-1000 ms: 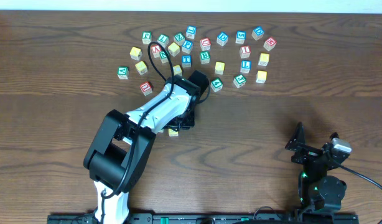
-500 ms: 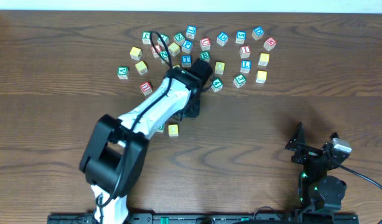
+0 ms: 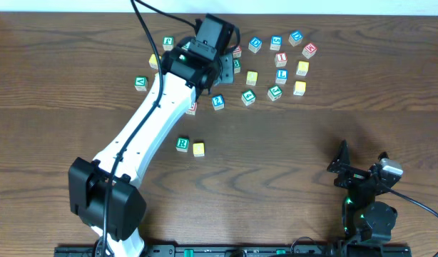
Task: Spell out ROBOT
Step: 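Lift the left gripper and move it back over the block pile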
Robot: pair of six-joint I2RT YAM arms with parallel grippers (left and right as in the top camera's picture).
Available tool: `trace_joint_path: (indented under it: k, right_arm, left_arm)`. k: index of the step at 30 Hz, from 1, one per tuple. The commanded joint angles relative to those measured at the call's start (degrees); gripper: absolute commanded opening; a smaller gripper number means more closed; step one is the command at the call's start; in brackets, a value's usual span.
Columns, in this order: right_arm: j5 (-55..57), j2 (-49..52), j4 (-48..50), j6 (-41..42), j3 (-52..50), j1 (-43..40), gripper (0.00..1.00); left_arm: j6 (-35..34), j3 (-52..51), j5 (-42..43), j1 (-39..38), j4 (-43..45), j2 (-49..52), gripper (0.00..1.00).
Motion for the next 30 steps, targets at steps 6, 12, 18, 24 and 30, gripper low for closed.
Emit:
trace_joint_path:
  k: [6, 12, 18, 24, 30]
  right_arm:
    - [0.3, -0.3, -0.2, 0.4, -0.1, -0.1, 0.99]
    - [0.3, -0.3, -0.2, 0.4, -0.1, -0.1, 0.99]
    - [0.3, -0.3, -0.2, 0.4, -0.1, -0.1, 0.99]
    - [0.3, -0.3, -0.2, 0.4, -0.1, -0.1, 0.99]
    - [0.3, -0.3, -0.2, 0.4, -0.1, -0.1, 0.99]
  left_arm:
    - [0.8, 8.7, 1.4, 1.3, 0.0, 7.8, 0.52]
    - [0.5, 8.7, 1.4, 5.2, -2.4, 8.2, 0.52]
    - [0.6, 8.7, 1.4, 9.7, -8.1, 8.2, 0.52]
    - [0.7, 8.5, 1.3, 10.9, -9.4, 8.2, 0.53]
    - [0.8, 7.9, 0.0, 10.9, -9.0, 8.2, 0.53]
